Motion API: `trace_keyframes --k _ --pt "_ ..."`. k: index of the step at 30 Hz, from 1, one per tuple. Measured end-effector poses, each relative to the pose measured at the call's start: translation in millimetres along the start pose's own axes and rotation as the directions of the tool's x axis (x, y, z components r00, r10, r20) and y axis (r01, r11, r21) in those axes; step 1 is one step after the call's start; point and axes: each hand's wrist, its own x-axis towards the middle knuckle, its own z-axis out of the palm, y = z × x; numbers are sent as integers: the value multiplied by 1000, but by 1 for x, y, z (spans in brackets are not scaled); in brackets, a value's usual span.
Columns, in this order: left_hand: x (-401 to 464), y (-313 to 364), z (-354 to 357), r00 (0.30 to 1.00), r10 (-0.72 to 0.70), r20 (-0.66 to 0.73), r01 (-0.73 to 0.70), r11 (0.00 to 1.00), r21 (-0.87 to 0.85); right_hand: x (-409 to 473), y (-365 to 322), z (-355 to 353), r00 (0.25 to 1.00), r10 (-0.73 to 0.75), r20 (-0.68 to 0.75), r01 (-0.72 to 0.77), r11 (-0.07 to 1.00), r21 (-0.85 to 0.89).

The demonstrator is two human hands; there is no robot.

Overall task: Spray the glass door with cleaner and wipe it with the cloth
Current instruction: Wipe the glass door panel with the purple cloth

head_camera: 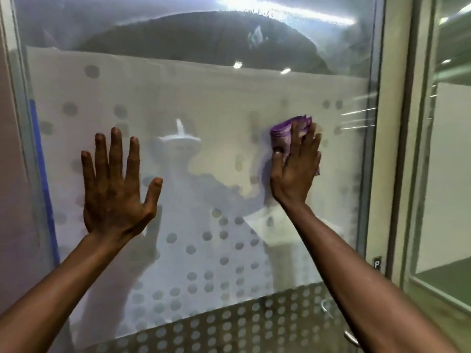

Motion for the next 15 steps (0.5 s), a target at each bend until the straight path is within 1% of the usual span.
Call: trace_keyframes --k 1,2,3,4,5,7,8,9,10,11,12,13,14,15 --pt "1 7 1 1000 -28 -9 28 1000 -10 -17 -8 5 996 -81 37 81 997 -11" --pt "1 12 2 998 -54 -15 54 998 -15 -37 -14 10 977 -191 92 194 981 -23" --pt "1 17 2 997 -71 -20 71 997 -20 -58 -18 14 938 -316 146 323 946 -29" --pt "1 21 2 997 -79 -21 78 997 -22 -80 -18 18 873 -447 194 460 888 -22" --pt "1 22 3 997 -77 -18 76 997 -23 -99 -15 20 781 -575 242 592 806 4" --pt "1 20 4 998 -66 -16 65 998 -26 -129 0 21 530 -772 352 804 589 81" --pt "1 19 5 998 -56 -18 56 998 -29 -137 12 18 404 -821 404 867 485 118" --pt "0 16 6 999 -45 -21 44 998 -34 -139 25 15 307 -843 442 901 407 150" --pt "1 14 8 999 -34 -28 33 999 -39 -136 40 11 250 -851 462 918 359 166" --pt "1 12 11 999 -29 -35 28 998 -49 -128 54 6 246 -845 474 923 353 152" --pt "0 9 14 999 -31 -39 29 998 -64 -119 68 1 297 -828 475 912 394 115" --pt "0 7 19 998 -31 -49 27 996 -80 -106 81 -5 393 -793 466 882 468 52" --pt "-1 3 25 998 -29 -59 23 996 -87 -90 93 -12 514 -737 439 825 564 -18" --pt "-1 -1 33 997 -28 -69 22 996 -85 -71 103 -18 641 -653 404 737 670 -88"
